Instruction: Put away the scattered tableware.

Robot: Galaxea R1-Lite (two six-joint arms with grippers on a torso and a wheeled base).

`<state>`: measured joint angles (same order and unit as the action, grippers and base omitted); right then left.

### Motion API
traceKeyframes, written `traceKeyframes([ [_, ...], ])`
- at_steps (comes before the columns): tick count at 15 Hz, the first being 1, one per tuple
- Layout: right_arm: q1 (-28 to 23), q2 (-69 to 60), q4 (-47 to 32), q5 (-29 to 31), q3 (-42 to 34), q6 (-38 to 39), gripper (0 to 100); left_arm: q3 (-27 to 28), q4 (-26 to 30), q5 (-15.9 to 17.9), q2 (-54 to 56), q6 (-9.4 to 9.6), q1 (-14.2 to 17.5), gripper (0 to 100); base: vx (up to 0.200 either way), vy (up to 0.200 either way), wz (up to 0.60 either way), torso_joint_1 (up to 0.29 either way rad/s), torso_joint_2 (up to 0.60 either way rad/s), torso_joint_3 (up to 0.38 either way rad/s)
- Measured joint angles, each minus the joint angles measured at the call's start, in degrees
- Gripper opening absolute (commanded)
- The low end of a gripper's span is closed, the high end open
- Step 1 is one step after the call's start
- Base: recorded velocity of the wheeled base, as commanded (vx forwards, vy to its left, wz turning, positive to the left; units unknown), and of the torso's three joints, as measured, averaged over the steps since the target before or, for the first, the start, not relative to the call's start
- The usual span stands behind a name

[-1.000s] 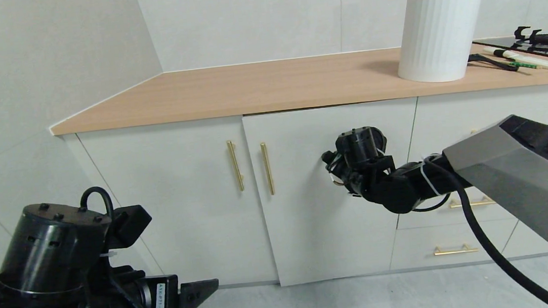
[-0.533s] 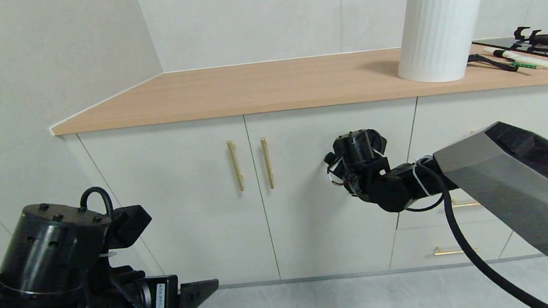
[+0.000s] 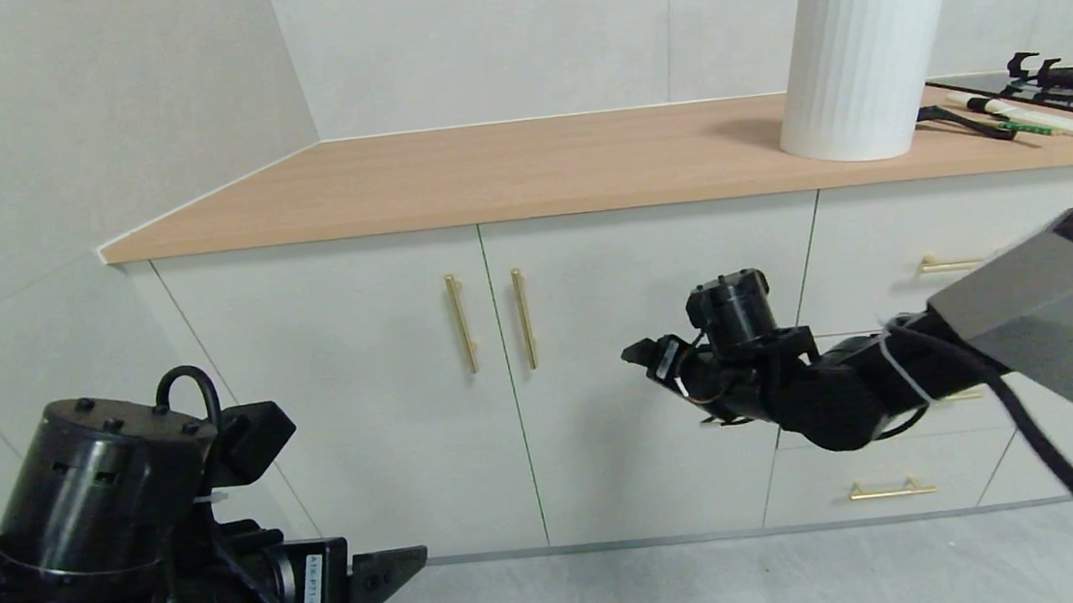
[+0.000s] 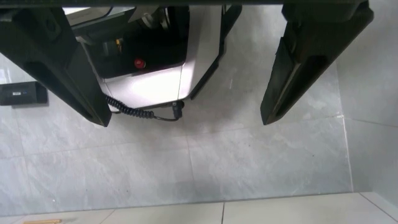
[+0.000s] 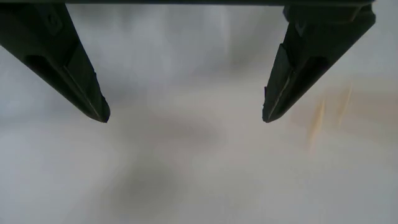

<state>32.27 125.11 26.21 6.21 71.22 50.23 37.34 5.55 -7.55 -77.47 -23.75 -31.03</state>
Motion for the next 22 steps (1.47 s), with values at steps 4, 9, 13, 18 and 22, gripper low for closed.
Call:
traceKeyframes([
  [4, 0.4, -10.2, 9.9, -9.1, -15.4, -11.3, 100, 0.1, 0.0, -0.1, 0.4, 0.0, 0.1, 100, 0.0, 0.0, 0.0, 0.0, 0.0, 0.0],
  [9, -0.6, -25.1, 8.2, -5.4, -25.0, -19.8, 100, 0.9, -0.2, -0.1, 5.6, 2.21, 1.1, 100, 0.0, 0.0, 0.0, 0.0, 0.0, 0.0],
  [13, -3.7, -41.7, -5.4, 2.3, -28.7, -23.3, 100, 0.7, -0.3, -1.6, 13.6, 6.8, 2.9, 100, 0.0, 0.0, 0.0, 0.0, 0.0, 0.0],
  [18, -7.7, -64.7, -18.4, 8.9, -32.9, -29.5, 100, -1.7, -0.4, -2.5, 27.8, 11.72, 8.0, 100, 0.0, 0.0, 0.0, 0.0, 0.0, 0.0],
  [22, -14.7, -82.7, -22.6, 13.3, -38.3, -40.8, 100, -5.1, -0.1, -2.9, 45.5, 23.77, 14.8, 100, 0.0, 0.0, 0.0, 0.0, 0.0, 0.0],
])
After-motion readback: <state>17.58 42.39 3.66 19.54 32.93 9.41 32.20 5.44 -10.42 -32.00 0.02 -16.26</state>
